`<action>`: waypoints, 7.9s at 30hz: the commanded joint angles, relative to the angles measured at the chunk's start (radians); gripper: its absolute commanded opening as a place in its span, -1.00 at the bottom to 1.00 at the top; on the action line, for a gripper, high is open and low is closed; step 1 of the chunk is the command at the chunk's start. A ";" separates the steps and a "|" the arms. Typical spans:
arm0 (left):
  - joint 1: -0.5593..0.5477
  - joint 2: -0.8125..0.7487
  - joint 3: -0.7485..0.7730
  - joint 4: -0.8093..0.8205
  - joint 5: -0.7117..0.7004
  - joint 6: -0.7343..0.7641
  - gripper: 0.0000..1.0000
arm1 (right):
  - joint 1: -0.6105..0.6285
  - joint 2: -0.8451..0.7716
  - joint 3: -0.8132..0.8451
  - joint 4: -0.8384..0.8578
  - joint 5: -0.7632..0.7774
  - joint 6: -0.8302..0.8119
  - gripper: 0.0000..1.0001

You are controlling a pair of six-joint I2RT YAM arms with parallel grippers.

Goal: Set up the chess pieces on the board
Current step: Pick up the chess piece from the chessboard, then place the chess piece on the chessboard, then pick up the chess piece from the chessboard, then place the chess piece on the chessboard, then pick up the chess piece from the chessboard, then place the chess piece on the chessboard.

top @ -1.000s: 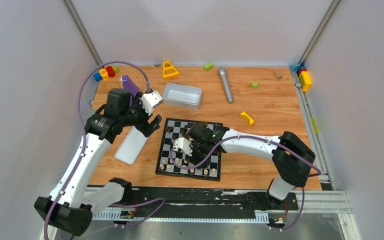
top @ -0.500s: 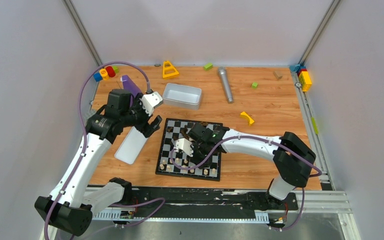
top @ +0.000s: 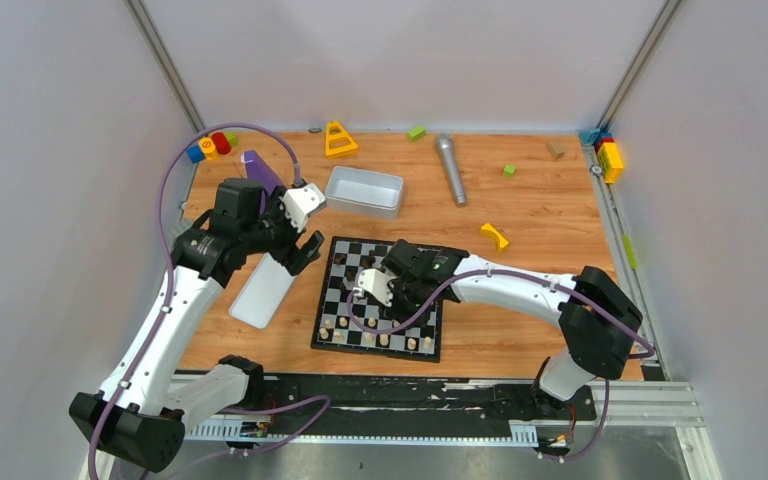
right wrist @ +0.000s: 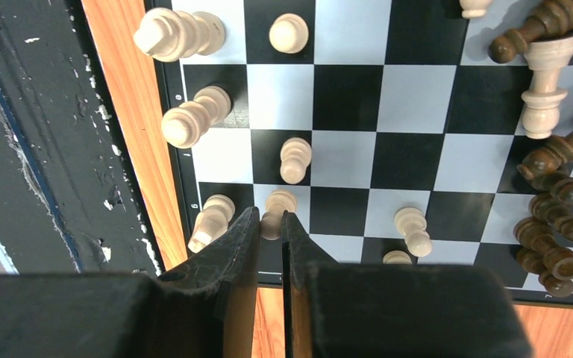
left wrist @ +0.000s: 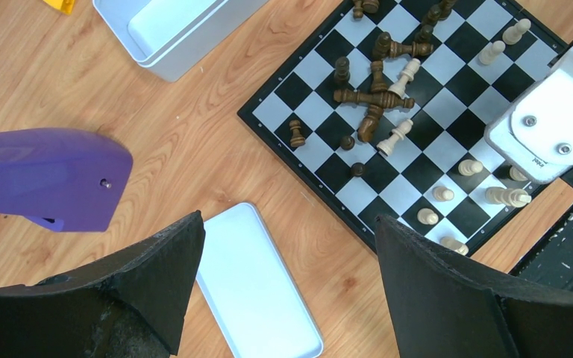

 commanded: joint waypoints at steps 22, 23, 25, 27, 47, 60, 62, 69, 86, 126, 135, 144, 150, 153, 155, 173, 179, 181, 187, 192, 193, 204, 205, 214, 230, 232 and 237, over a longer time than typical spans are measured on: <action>0.006 0.001 0.002 0.026 0.031 0.008 0.83 | -0.029 -0.006 -0.025 -0.022 -0.064 -0.029 -0.91; 0.006 0.001 0.001 0.027 0.030 0.008 0.83 | -0.029 -0.005 -0.025 -0.023 -0.066 -0.028 -0.90; 0.006 0.003 0.002 0.027 0.029 0.008 0.83 | -0.029 0.000 -0.026 -0.023 -0.060 -0.029 -0.88; 0.006 0.003 0.000 0.029 0.030 0.010 0.83 | -0.029 0.003 -0.027 -0.024 -0.056 -0.029 -0.86; 0.006 -0.009 -0.015 0.029 0.024 0.016 0.84 | -0.032 0.003 -0.004 -0.015 -0.016 -0.023 -0.13; 0.006 -0.025 -0.017 0.020 0.011 0.020 0.84 | -0.042 0.058 0.101 -0.002 -0.038 -0.021 0.00; 0.006 -0.028 -0.018 0.022 0.009 0.022 0.84 | -0.042 0.074 0.110 0.003 -0.040 -0.024 0.01; 0.006 -0.032 -0.023 0.022 -0.001 0.023 0.84 | -0.043 0.122 0.128 0.017 -0.052 -0.034 -0.02; 0.006 -0.040 -0.022 0.020 -0.017 0.031 0.84 | -0.041 0.151 0.127 0.023 -0.084 -0.037 -0.54; 0.006 -0.042 -0.027 0.021 -0.011 0.030 0.84 | -0.020 0.113 0.058 -0.004 -0.070 -0.027 -0.74; 0.006 -0.045 -0.035 0.025 -0.010 0.030 0.84 | -0.022 0.062 0.068 -0.001 -0.050 -0.013 -0.16; 0.006 -0.045 -0.033 0.029 -0.008 0.030 0.84 | -0.140 -0.021 0.110 -0.003 -0.078 0.020 0.04; 0.006 -0.036 -0.025 0.031 -0.005 0.030 0.84 | -0.205 -0.003 0.112 -0.002 -0.046 0.032 0.03; 0.006 -0.031 -0.020 0.030 -0.002 0.028 0.84 | -0.218 0.024 0.120 -0.002 -0.023 0.039 0.03; 0.006 -0.029 -0.018 0.028 -0.001 0.028 0.84 | -0.223 0.038 0.121 -0.001 -0.027 0.039 0.03; 0.006 -0.032 -0.029 0.031 -0.006 0.032 0.84 | -0.226 0.135 0.124 0.016 -0.010 0.029 -0.30; 0.006 -0.036 -0.032 0.031 -0.008 0.033 0.84 | -0.225 0.155 0.128 0.017 -0.023 0.027 -0.50; 0.006 -0.037 -0.035 0.032 -0.008 0.034 0.84 | -0.225 0.157 0.132 0.016 -0.026 0.027 -0.56; 0.006 -0.042 -0.036 0.032 -0.015 0.032 0.84 | -0.224 0.158 0.141 0.012 -0.047 0.023 -0.78; 0.006 -0.046 -0.035 0.042 -0.027 0.015 0.84 | -0.208 0.140 0.151 0.002 -0.090 0.025 -0.93; 0.006 -0.047 -0.036 0.046 -0.035 0.007 0.84 | -0.200 0.136 0.154 0.002 -0.095 0.027 -0.93; 0.049 -0.056 -0.026 0.117 -0.122 -0.065 0.85 | -0.080 0.166 0.210 0.000 -0.076 0.043 -0.96; 0.059 -0.058 -0.025 0.120 -0.124 -0.072 0.85 | -0.071 0.174 0.212 0.000 -0.074 0.043 -0.96; 0.100 -0.075 -0.033 0.150 -0.135 -0.091 0.92 | -0.010 0.217 0.219 -0.001 -0.053 0.040 -0.97; 0.104 -0.077 -0.036 0.144 -0.119 -0.077 0.94 | 0.026 0.244 0.229 0.000 -0.038 0.040 -0.94; 0.104 -0.077 -0.038 0.143 -0.115 -0.076 0.94 | 0.028 0.247 0.229 -0.001 -0.037 0.038 -0.90; 0.104 -0.075 -0.045 0.142 -0.112 -0.069 0.94 | 0.029 0.251 0.231 0.001 -0.032 0.039 -0.70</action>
